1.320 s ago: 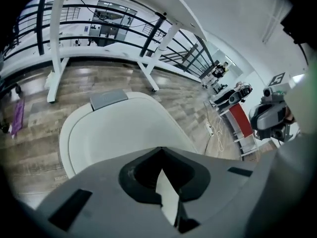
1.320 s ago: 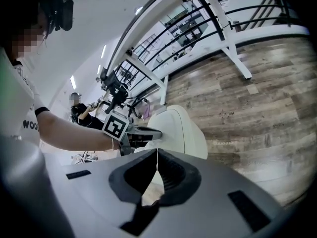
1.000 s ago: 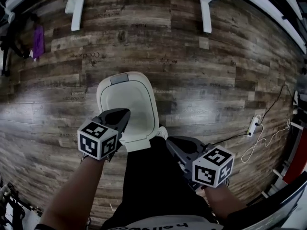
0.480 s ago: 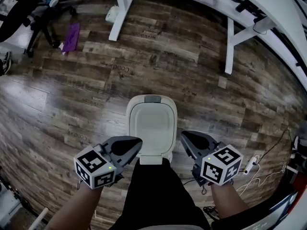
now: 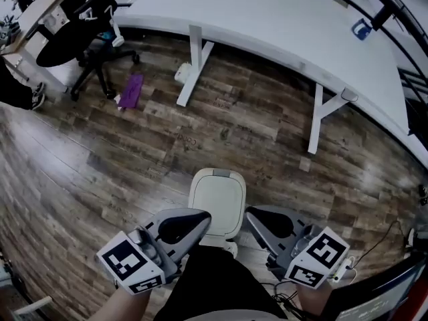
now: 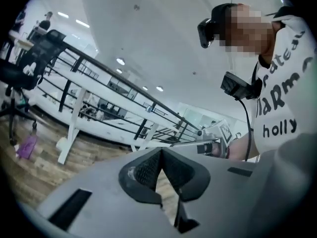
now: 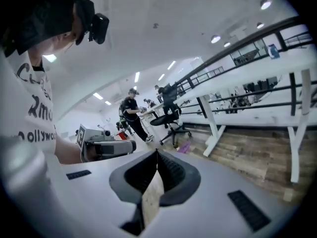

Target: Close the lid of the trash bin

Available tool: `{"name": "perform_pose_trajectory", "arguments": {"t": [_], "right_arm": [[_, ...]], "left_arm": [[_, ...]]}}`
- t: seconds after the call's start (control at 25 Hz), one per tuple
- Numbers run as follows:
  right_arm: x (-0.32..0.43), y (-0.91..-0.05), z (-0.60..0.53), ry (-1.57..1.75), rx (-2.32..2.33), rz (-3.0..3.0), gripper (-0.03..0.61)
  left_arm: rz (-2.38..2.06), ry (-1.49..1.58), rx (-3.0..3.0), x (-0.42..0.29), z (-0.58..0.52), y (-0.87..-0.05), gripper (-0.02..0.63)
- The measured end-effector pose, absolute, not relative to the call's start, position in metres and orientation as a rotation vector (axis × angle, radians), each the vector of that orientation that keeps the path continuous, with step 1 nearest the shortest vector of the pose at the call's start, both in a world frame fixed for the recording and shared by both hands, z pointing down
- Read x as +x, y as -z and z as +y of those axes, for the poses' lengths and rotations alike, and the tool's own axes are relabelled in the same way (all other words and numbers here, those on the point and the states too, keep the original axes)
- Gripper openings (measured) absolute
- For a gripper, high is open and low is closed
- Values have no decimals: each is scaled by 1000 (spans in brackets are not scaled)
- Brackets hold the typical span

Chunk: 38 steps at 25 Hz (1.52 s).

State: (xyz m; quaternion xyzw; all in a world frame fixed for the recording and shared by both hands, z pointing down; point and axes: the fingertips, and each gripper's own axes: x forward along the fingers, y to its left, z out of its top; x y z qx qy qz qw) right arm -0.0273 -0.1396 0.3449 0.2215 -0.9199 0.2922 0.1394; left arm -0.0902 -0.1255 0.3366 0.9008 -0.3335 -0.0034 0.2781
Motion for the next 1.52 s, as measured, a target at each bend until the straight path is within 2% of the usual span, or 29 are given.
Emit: {"name": "perform_pose_trajectory", "arguments": {"t": [0.32, 0.6, 0.84, 1.52], "right_arm": [[-9, -211, -112, -606, 670, -2878, 9], [11, -134, -74, -382, 674, -2945, 9], [26, -123, -47, -305, 674, -2954, 9], [47, -107, -15, -117, 663, -2945, 9]], "left_arm": [[-970, 46, 2644, -53, -105, -210, 6], [-1083, 65, 2683, -51, -67, -148, 6], [-1170, 192, 2636, -57, -49, -122, 6], [-1214, 195, 2738, -31, -14, -94, 6]]}}
